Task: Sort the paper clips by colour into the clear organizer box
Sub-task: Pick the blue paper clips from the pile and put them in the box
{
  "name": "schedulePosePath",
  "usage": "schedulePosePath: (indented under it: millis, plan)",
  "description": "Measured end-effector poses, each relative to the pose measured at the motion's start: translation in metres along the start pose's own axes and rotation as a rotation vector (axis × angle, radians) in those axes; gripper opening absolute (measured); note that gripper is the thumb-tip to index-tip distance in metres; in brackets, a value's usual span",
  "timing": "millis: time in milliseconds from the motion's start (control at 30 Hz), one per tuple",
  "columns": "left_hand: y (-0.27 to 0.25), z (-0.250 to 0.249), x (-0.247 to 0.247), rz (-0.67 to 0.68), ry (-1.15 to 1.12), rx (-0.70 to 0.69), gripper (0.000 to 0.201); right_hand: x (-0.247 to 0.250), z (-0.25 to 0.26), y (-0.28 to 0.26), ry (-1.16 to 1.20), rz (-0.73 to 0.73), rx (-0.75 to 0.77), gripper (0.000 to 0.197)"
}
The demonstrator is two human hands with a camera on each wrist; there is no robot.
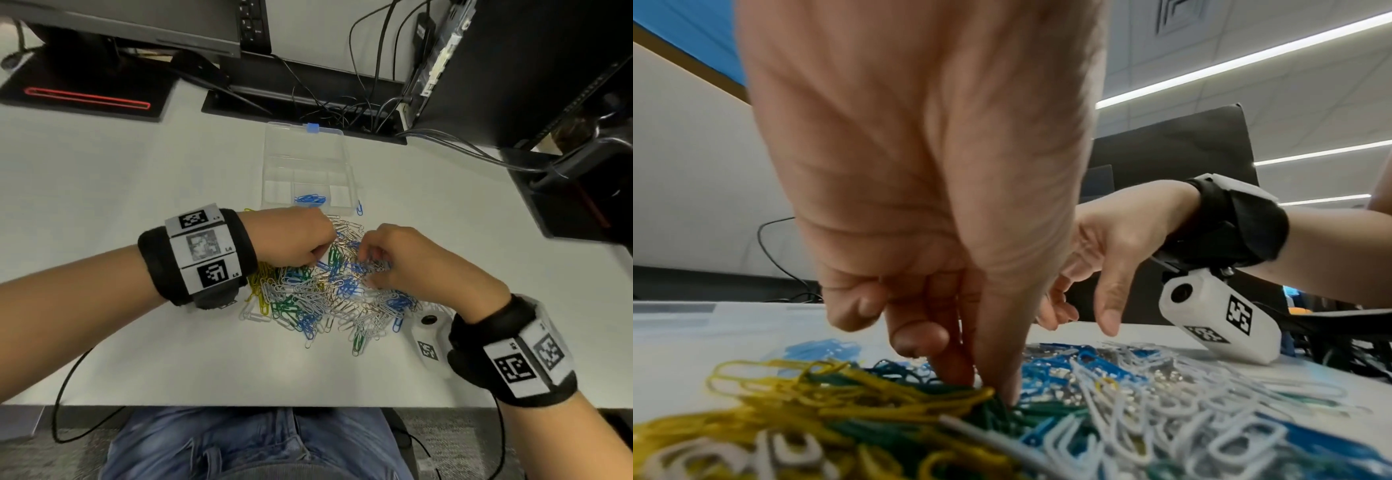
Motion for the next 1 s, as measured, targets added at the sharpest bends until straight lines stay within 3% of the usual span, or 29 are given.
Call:
schedulePosePath:
  millis: [300, 533, 700, 833, 1000]
  plan:
    - [-0.002, 0.012, 0.025, -0.196, -0.144, 0.097, 0.003, -0.012, 0.018, 0.009, -0.100, 0.145, 0.106, 0.016]
    - [0.003, 0.041, 0.047, -0.510, -0.071, 0.271, 0.004, -0.007, 0.012, 0.015, -0.057, 0.060, 0.081, 0.004]
    - [0.011, 0.056, 0.045, -0.435, -0.025, 0.339, 0.007, 0.001, 0.000, 0.017, 0.087, -0.049, -0.022, 0.009]
    - [0.008, 0.065, 0.045, -0.384, -0.037, 0.375, 0.021, 0.007, -0.007, 0.024, 0.140, -0.130, -0.038, 0.005]
    - [-0.004, 0.078, 0.045, -0.394, -0.002, 0.570, 0.040, 0.023, -0.003, 0.040, 0.266, -0.234, -0.033, 0.008]
Point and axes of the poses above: each hand's wrist, its own y-axis towards the middle knuckle, its own x-axis out of the back of the hand, z = x × y, the point moved 1 cm from there along y, towards the middle knuckle, and after that the axes turned 14 degrees about -z, right-handed, at the moved point
